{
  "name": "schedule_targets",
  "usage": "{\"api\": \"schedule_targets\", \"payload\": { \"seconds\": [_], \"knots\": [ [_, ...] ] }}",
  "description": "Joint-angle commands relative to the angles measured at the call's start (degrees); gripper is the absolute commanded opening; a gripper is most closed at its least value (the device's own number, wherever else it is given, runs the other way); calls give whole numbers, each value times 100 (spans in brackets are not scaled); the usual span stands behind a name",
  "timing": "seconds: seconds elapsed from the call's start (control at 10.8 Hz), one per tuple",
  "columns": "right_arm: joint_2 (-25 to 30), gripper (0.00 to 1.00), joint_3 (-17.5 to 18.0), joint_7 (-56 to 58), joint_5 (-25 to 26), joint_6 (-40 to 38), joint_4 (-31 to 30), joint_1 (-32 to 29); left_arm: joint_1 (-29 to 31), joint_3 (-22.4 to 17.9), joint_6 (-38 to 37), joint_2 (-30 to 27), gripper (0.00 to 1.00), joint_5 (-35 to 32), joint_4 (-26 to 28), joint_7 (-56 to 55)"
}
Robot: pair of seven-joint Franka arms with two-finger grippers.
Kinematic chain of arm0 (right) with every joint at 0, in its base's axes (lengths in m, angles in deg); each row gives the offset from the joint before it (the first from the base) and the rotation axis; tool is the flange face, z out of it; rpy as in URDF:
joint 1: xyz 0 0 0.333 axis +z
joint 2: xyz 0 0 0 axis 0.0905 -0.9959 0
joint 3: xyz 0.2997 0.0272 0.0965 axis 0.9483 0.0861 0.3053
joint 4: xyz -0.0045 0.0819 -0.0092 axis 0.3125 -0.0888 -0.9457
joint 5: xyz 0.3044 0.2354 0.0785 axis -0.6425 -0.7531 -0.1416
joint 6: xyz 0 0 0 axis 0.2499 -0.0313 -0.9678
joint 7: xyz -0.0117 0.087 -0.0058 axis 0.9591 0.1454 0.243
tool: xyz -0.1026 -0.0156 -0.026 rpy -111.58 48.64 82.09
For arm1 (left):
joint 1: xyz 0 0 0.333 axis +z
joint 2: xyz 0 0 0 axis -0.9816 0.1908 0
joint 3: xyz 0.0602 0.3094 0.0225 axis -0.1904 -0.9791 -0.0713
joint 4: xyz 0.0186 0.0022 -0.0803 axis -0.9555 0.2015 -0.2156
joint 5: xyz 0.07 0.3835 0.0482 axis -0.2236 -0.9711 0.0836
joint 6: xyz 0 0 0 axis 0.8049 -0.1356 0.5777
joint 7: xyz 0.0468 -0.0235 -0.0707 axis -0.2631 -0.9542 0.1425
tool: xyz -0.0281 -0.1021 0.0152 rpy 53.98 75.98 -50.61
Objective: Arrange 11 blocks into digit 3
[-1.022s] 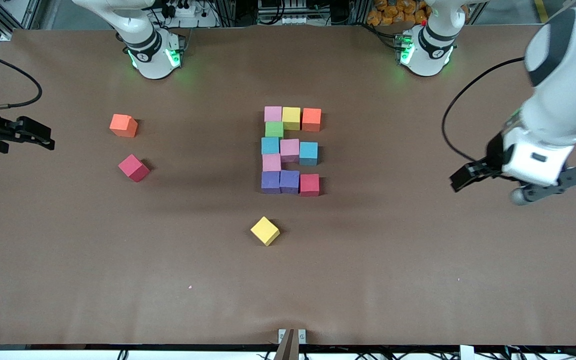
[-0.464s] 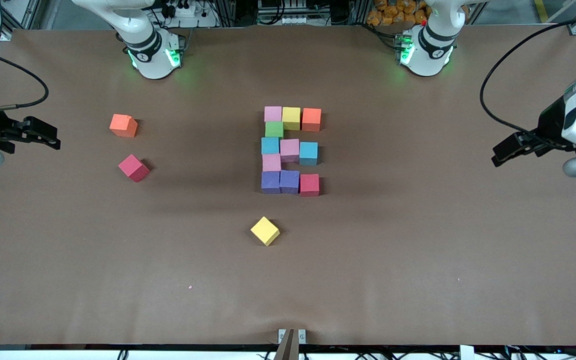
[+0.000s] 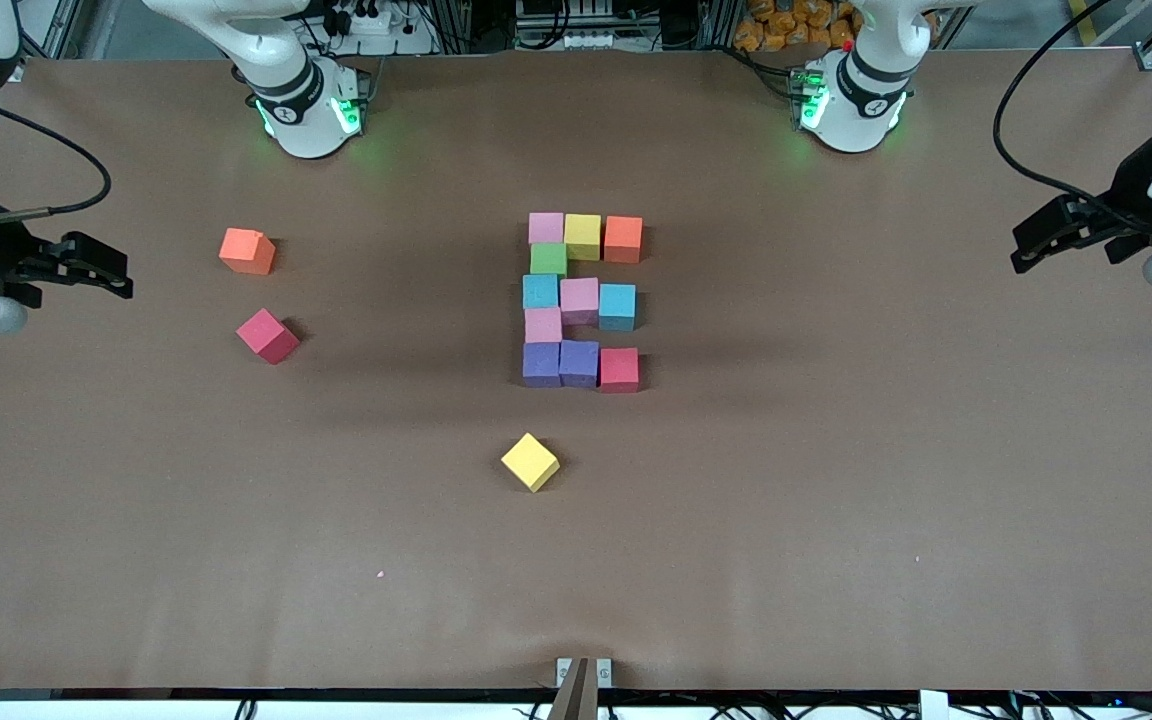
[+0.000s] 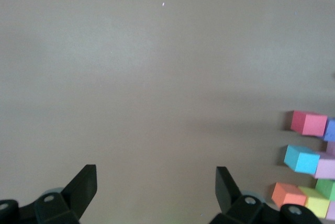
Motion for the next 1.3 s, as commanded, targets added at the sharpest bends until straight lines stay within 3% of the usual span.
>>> {"api": "schedule_targets", "payload": {
  "seconds": [0.0, 0.19, 1.21],
  "knots": [
    [53, 100, -1, -33, -35, 78, -56, 7, -154, -226, -81, -185, 100, 58, 62, 659],
    [80, 100, -54, 37, -351, 174, -56, -72, -383, -534, -81, -222, 100, 84, 62, 829],
    [45, 100, -54, 28, -325, 104, -39, -134, -436, -482, -73, 33, 100, 111, -149, 732]
  ]
}}
